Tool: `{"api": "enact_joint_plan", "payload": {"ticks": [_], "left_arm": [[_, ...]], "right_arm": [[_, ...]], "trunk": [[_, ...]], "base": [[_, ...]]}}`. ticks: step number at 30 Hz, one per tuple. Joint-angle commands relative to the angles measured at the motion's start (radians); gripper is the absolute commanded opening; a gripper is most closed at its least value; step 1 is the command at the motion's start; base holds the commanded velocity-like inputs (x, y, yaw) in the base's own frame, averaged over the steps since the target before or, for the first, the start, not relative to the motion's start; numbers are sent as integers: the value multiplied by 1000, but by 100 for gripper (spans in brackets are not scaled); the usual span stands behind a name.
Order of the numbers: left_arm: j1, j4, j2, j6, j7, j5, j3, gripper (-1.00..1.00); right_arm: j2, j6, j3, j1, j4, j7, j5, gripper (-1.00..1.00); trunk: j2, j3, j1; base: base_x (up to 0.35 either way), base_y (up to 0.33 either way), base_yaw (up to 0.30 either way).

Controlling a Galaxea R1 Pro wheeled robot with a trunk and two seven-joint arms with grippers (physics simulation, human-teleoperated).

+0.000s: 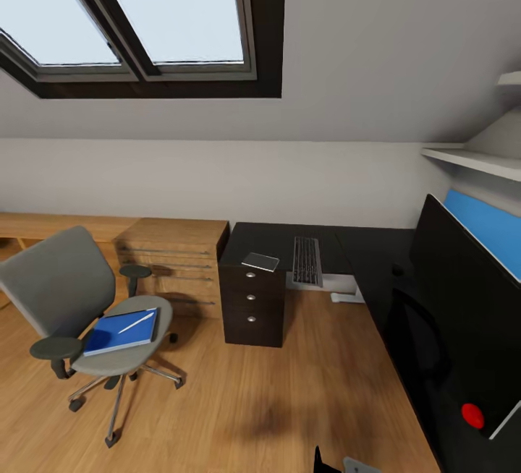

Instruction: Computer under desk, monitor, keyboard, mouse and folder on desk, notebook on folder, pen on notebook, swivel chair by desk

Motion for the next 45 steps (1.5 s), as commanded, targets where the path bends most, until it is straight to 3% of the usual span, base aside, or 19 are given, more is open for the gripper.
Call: {"api": "enact_joint_plan", "payload": {"ticks": [1, 21, 37, 45], "left_arm": [[0, -2, 1, 1, 8, 8, -5, 100], [0, -2, 1, 1, 8, 8, -5, 100], [0, -2, 1, -1, 8, 8, -5, 100], [0, -2, 1, -2, 8, 7, -5, 100]], "right_arm": [[0, -1, 8, -1, 0, -10, 0, 100], [0, -4, 8, -1, 0, -10, 0, 100], [1, -6, 9, -1, 0, -9, 5, 100], [3, -5, 9, -1, 1, -10, 58, 100]], "trunk": [[6, 2, -3], [145, 64, -80], [145, 64, -80], [145, 64, -80]], "base": [[0, 0, 0], [-304, 0, -3], [-151, 0, -160], [-6, 0, -19]]}}
